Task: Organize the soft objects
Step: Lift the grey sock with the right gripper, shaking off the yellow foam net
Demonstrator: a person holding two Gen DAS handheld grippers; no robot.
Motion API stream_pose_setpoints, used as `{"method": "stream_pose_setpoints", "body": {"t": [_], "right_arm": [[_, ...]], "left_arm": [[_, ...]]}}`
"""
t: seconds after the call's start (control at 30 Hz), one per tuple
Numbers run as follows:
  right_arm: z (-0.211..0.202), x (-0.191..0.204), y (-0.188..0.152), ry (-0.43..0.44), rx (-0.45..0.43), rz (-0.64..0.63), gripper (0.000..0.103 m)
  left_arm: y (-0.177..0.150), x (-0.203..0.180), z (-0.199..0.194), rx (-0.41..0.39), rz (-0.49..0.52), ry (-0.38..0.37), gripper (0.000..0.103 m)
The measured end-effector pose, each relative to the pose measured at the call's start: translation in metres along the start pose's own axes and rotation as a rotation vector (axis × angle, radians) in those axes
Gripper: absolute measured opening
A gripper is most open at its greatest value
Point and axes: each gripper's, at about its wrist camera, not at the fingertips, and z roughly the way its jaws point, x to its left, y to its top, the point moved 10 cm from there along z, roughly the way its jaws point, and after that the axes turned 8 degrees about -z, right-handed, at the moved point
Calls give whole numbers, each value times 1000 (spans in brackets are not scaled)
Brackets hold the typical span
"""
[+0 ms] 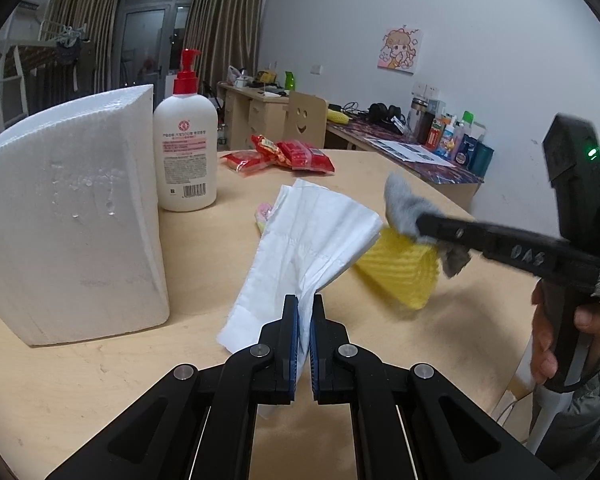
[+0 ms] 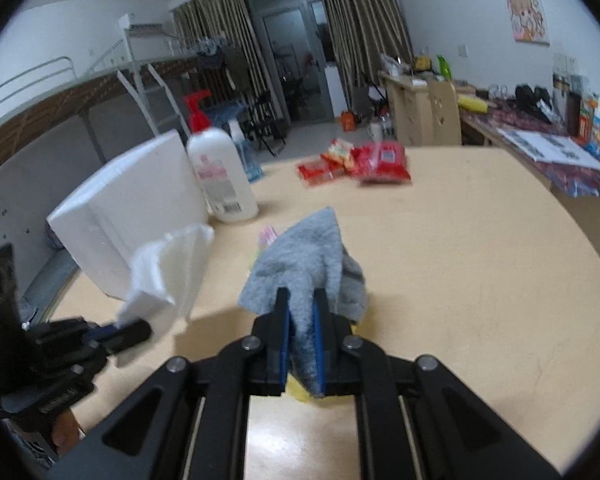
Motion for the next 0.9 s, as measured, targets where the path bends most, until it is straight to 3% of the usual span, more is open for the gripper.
{"method": "stream_pose_setpoints", "body": {"t": [0.4,0.73,0.9], "right_arm": [[21,-2,-12,3,70,-19,14],[-24,5,22,33,-92,-4,14],[-31,10,27,22,-106,-17,14]], "left_arm": [[-2,3,1,6,-12,7,5],[2,1,-2,-7,-5,5,5],[7,0,-12,-32,-1,8,5]]}}
